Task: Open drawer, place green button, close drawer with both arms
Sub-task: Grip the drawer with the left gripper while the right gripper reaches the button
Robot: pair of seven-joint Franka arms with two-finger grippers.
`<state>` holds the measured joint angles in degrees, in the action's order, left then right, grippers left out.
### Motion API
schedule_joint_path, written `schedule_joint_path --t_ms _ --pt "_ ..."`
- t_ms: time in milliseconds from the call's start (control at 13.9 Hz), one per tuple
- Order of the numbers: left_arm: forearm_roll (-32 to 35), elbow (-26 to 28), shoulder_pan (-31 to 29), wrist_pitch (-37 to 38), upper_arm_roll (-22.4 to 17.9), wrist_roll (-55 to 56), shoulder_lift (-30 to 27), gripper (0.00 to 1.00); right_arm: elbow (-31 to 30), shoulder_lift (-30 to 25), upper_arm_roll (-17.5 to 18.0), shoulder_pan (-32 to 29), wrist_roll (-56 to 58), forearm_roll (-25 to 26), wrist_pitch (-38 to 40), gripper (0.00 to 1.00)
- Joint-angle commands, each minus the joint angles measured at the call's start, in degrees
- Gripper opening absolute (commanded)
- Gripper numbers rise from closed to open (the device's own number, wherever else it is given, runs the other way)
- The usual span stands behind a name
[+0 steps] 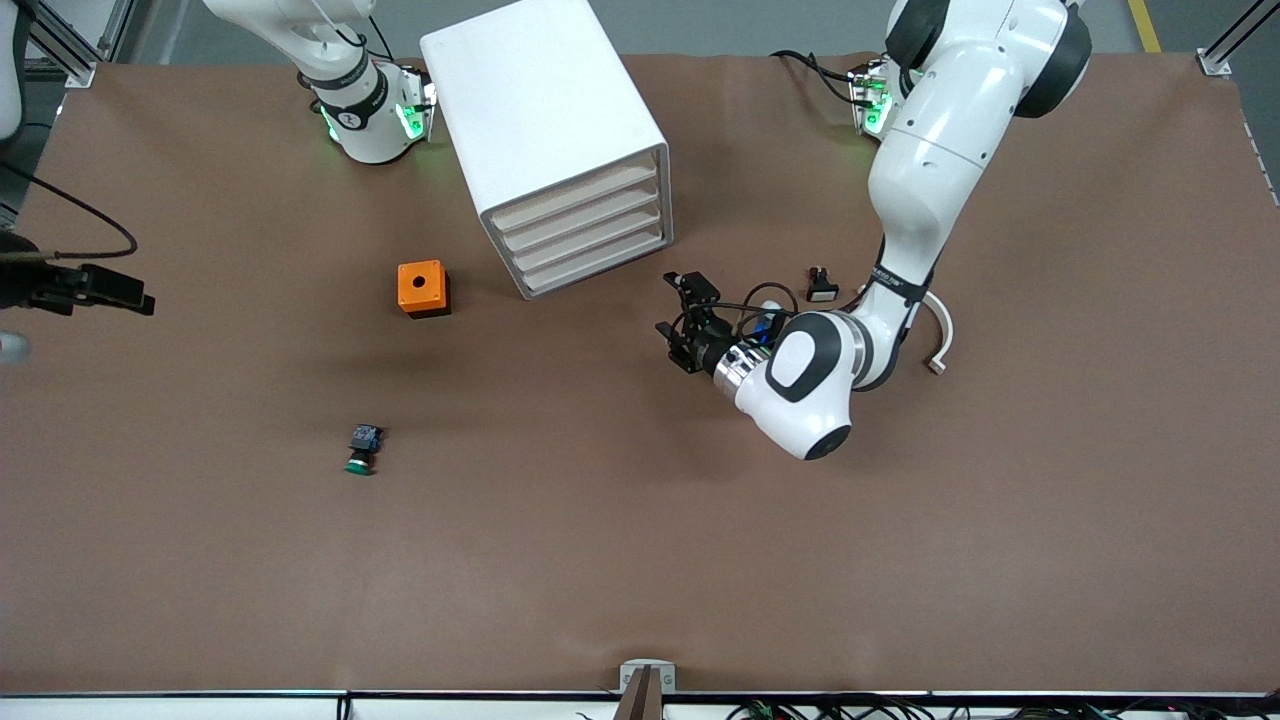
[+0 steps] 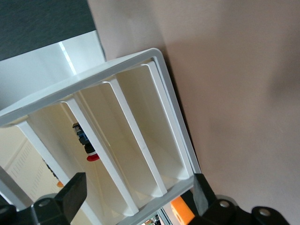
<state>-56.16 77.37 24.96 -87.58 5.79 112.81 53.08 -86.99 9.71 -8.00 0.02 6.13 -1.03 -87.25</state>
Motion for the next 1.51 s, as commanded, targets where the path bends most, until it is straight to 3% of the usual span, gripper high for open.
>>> schedule_joint_path --t_ms 0,144,287,503,1078,1437 --pt "-2.46 -1.52 -0.17 2.5 0.97 3.46 2.46 0.99 0.86 1.19 0.45 -2.12 -0.07 -0.28 -1.24 1.0" --pt "-3.34 -1.44 -0.17 3.29 1.85 5.13 3.78 0.96 -0.28 2.33 0.45 -3.97 -0.07 -3.08 -1.78 1.0" --pt "-3.44 -1.35 -0.08 3.47 3.78 5.84 4.48 0.72 -3.26 2.25 0.45 -4.33 -0.15 -3.89 -5.1 1.0" --pt "-3.61 -1.35 1.05 3.65 4.67 5.93 5.89 0.59 -8.27 1.98 0.45 -3.89 -0.77 -3.89 -11.25 1.0" --pt "-5.72 -1.17 4.13 3.74 4.76 11.19 8.35 0.55 -20.84 2.07 0.53 2.96 -9.9 -3.8 -31.55 1.0" --pt "-6.69 -0.73 6.68 3.74 4.76 13.83 8.44 0.52 -26.39 6.19 0.53 7.27 -14.56 -3.8 -46.14 1.0"
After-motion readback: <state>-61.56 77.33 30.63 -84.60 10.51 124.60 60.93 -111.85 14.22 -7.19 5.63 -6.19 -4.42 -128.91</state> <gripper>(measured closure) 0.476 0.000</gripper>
